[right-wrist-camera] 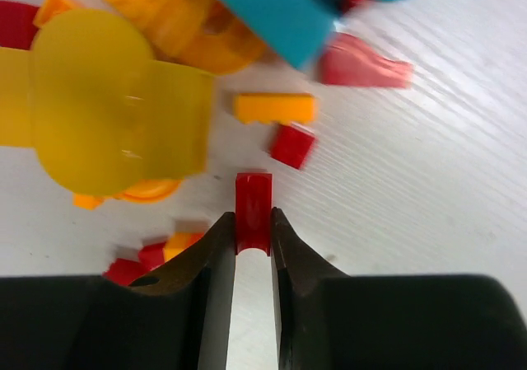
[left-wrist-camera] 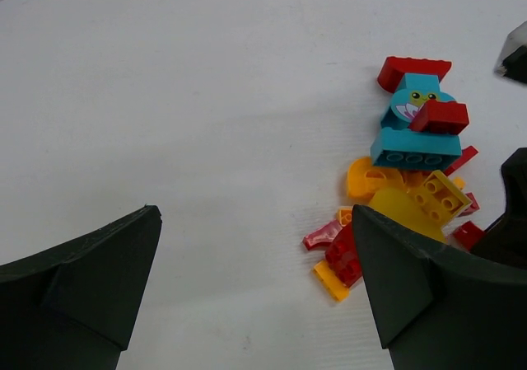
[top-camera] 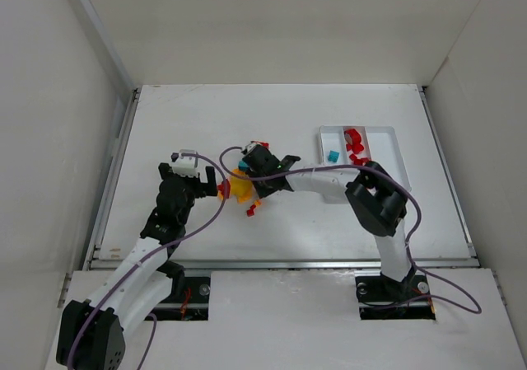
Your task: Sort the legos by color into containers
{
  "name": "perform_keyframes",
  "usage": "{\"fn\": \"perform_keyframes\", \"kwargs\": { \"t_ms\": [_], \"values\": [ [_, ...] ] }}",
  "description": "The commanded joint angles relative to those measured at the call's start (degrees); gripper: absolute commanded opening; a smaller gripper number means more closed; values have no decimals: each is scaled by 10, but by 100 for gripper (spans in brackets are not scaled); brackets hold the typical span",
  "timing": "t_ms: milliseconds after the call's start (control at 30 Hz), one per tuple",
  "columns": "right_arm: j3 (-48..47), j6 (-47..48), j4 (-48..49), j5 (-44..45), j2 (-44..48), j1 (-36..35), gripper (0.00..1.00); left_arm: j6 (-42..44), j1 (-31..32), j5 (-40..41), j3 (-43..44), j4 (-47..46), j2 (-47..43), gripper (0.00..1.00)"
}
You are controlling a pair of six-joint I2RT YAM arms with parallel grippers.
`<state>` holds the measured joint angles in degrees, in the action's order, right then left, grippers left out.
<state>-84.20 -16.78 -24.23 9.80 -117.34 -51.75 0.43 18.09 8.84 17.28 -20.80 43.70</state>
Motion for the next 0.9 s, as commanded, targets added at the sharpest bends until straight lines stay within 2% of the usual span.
{"fn": "perform_keyframes", "kwargs": {
  "t_ms": [0,133,300,400,433,600,633,700,733,767,867],
  "values": [
    [23,-43,8,34,81,30,0,3,-3,-15,-6,-24,-11,100],
    [83,-73,33,34,176,108,0,20,-3,-37,1,-18,-11,100],
    [139,-73,19,10,274,264,0,87,-3,-86,33,29,-11,100],
    [163,-52,-1,-23,281,354,0,151,-9,-154,62,57,1,100],
    [163,-38,-8,-23,271,371,0,190,-9,-192,62,74,2,100],
    [163,-10,-7,-17,233,426,1,282,-9,-271,89,123,52,100],
    [163,-10,-2,-17,228,431,2,294,-9,-282,89,131,73,100],
    [163,-10,3,-23,213,443,12,310,-9,-308,97,150,94,100],
    [163,-5,8,-30,213,449,17,332,-9,-317,105,157,110,100],
    [156,2,8,-30,204,449,26,344,-9,-333,113,171,117,100],
    [142,17,8,-36,186,449,40,366,-9,-334,118,176,141,100]
  ]
}}
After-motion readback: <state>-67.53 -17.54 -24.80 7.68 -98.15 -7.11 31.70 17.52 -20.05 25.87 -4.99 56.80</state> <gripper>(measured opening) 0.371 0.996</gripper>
